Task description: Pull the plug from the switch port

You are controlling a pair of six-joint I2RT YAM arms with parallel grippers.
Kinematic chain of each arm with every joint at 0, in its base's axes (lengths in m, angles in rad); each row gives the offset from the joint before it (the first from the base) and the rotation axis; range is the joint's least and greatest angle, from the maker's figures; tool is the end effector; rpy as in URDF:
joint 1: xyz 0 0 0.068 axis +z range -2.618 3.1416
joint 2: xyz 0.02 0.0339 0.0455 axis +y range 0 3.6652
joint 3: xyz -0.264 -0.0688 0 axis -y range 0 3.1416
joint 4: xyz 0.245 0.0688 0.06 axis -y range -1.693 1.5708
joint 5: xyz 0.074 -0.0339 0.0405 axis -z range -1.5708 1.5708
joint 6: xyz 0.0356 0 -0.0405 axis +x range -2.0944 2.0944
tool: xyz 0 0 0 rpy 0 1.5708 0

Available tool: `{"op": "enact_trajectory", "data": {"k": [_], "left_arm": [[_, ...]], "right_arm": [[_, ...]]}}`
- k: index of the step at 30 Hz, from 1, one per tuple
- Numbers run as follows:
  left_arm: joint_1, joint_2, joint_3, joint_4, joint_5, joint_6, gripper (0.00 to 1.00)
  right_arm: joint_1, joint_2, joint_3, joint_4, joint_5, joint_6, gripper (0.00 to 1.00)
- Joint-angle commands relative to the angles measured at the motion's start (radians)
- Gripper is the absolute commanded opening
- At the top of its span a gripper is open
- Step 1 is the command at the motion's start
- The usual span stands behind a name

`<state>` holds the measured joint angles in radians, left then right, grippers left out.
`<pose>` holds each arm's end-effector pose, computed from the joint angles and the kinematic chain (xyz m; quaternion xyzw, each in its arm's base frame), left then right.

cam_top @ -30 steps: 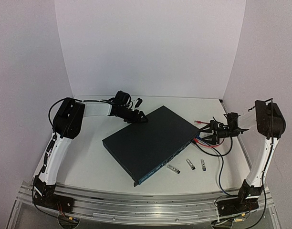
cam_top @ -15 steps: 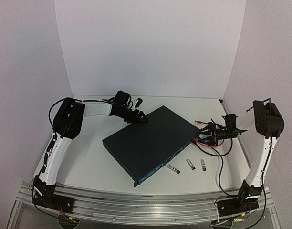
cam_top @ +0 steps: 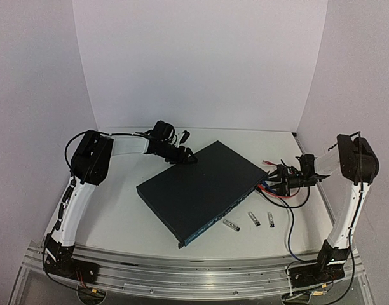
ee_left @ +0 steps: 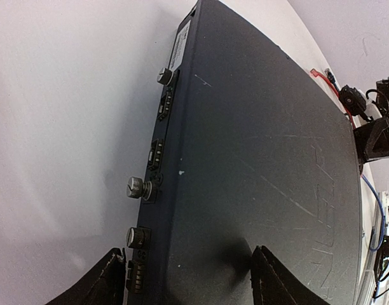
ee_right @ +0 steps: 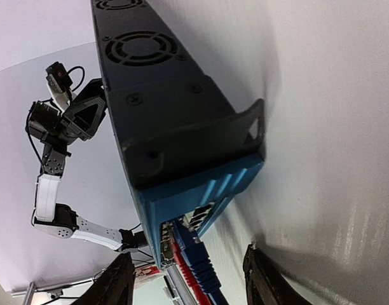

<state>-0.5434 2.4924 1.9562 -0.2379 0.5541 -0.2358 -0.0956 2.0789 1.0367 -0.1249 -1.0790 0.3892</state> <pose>0.4578 -0.2984 0.1266 0.2407 0.8598 -0.3749 0.2494 0.3608 -0.0031 0.0793 0.1018 0.8407 0.5230 0.0965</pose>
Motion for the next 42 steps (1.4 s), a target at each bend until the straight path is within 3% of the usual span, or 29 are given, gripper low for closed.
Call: {"op": "enact_trajectory", "data": {"k": [1, 42], "left_arm": [[-0.011, 0.067, -0.006, -0.118, -0.059, 0.021, 0.66], [-0.016, 0.085, 0.018, -0.129, -0.061, -0.005, 0.66]], "right_arm": [[-0.003, -0.026, -0.015, -0.044, 0.022, -0.005, 0.54], [0.028, 0.059, 0.078, -0.044, 0.074, 0.019, 0.34]]}}
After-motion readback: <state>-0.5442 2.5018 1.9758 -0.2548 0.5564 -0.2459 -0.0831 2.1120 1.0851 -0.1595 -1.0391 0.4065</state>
